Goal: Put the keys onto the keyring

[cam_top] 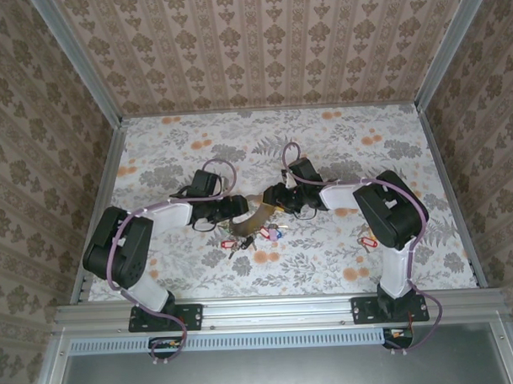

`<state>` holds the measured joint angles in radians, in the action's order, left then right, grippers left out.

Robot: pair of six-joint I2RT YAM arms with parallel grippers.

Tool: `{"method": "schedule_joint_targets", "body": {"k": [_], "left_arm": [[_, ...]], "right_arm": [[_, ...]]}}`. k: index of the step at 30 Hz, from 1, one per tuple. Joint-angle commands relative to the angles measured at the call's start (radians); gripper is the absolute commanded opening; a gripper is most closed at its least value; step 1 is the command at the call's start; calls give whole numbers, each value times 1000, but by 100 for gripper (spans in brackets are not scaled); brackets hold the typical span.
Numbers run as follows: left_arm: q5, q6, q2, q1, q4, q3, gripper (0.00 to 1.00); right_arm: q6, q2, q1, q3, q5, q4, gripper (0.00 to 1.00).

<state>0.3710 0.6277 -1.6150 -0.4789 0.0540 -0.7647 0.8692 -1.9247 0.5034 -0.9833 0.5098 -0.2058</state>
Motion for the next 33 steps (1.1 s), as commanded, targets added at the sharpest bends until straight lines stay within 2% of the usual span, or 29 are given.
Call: {"method": "schedule_joint_targets", "body": {"k": [1, 11, 17, 19, 22, 28, 31, 33], "left_arm": [[29, -4, -37, -22, 32, 3, 73], [38, 24, -42, -29, -1, 16, 73], [17, 29, -14, -29, 3, 19, 73], [-12, 29, 15, -29, 15, 22, 73], [-77, 22, 79, -29, 45, 27, 75], [-183, 15, 229, -20, 95, 28, 83], [-172, 13, 315, 4, 83, 28, 89], [-119, 12, 362, 38, 51, 23, 93]], "right_arm": [[19, -39, 9, 31, 53, -77, 48], [30, -35, 9, 72, 79, -202, 41], [6, -14, 6, 75, 61, -183, 25], [-9, 9, 2, 84, 41, -168, 22], [-35, 60, -6, 94, 24, -145, 12], [-57, 196, -38, 135, 36, -155, 6], [-39, 273, -68, 168, 80, -218, 2], [-5, 327, -96, 196, 111, -290, 2]]}}
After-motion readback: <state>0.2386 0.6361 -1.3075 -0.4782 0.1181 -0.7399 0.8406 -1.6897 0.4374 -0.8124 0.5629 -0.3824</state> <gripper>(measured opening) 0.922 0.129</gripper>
